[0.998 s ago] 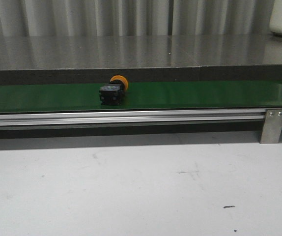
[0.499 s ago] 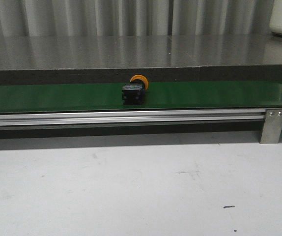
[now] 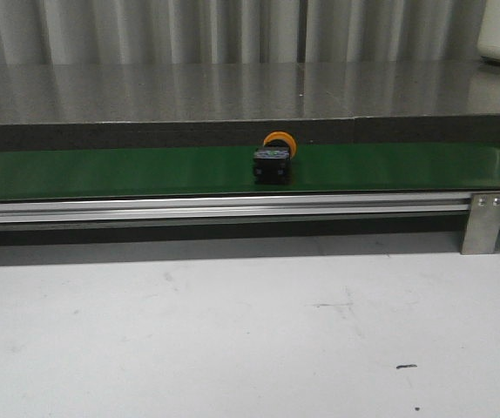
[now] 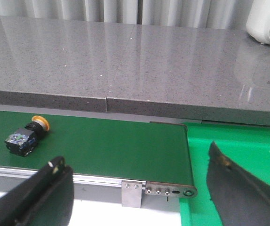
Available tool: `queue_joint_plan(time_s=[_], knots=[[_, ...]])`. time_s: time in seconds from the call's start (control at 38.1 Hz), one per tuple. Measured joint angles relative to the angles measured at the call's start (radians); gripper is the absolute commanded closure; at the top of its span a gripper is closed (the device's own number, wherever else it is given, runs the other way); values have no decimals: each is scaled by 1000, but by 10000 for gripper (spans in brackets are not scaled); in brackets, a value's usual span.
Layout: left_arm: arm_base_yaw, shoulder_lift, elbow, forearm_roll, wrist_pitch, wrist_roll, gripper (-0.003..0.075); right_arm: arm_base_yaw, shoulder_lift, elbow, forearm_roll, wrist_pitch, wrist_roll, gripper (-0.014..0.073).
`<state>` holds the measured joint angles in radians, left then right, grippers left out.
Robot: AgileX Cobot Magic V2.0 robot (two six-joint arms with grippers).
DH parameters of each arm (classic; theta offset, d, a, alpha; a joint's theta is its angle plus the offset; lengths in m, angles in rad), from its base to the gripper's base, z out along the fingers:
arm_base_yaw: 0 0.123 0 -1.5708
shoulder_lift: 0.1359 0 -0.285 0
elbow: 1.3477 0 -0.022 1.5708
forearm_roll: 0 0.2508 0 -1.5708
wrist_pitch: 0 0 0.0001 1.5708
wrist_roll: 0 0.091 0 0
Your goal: Move button from left to right
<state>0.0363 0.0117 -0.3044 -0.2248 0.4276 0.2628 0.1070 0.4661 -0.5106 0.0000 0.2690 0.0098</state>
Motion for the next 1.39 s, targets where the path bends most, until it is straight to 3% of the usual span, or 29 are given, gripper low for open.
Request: queue_joint_plan(time_s=[0.84, 1.08, 1.39], knots=[[0, 0, 0, 0, 0, 0, 741, 0, 30, 0, 0, -10, 0, 4], [0, 0, 0, 0, 0, 0, 741, 0, 216, -72, 0, -16, 4, 4], [0, 0, 0, 0, -2, 0, 741, 0, 647, -359, 83, 70, 8, 4]])
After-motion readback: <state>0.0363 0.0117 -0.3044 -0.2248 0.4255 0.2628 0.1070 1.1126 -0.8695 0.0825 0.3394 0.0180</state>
